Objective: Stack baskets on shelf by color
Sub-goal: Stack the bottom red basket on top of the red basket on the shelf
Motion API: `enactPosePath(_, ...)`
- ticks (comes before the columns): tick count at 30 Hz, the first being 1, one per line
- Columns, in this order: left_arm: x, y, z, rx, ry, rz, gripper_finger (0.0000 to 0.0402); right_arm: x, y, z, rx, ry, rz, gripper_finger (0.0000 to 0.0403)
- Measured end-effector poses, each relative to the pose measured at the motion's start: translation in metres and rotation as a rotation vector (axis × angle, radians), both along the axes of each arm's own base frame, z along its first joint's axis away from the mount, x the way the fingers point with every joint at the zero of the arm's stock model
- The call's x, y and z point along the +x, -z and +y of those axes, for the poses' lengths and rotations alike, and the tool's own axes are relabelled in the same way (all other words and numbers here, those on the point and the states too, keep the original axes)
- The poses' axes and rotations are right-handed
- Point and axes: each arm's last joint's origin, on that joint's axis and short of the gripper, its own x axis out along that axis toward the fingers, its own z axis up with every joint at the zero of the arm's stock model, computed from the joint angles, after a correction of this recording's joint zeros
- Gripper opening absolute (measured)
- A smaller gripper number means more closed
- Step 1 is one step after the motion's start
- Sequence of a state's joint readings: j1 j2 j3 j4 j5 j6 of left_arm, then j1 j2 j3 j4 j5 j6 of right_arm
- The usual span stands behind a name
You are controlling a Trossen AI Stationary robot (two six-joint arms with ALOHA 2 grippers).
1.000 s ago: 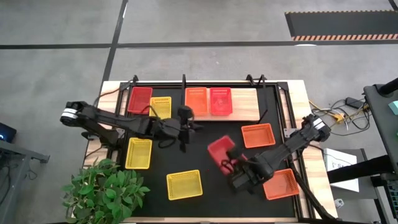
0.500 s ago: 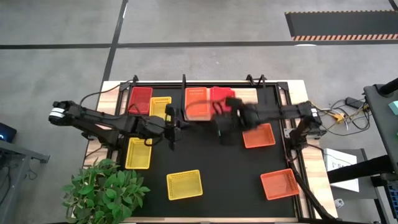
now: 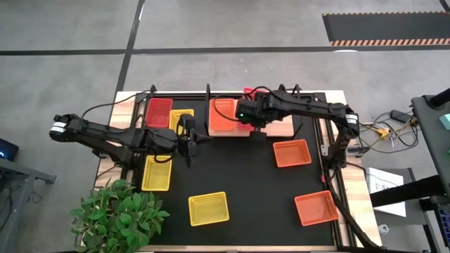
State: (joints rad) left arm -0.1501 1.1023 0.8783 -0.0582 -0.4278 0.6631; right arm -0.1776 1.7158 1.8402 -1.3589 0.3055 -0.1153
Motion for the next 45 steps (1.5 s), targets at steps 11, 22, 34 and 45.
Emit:
enactPosePath(11, 0.000, 0.001, 0.000, 0.028, 0.008, 0.014, 0.0000, 0.010, 0.024, -0.007, -0.034, -0.067, -0.026, 0.0012)
enactPosePath(22, 0.000, 0.001, 0.002, 0.080, 0.003, 0.029, 0.0000, 0.005, 0.042, -0.022, -0.027, -0.023, 0.011, 0.0012)
enactPosePath(34, -0.004, 0.004, 0.004, 0.120, -0.030, 0.040, 0.0000, 0.007, 0.050, -0.022, -0.028, -0.023, 0.000, 0.0013)
enactPosePath(45, -0.013, 0.004, 0.005, 0.101, -0.035, 0.020, 0.0000, 0.008, 0.056, -0.022, -0.026, -0.046, 0.003, 0.0013)
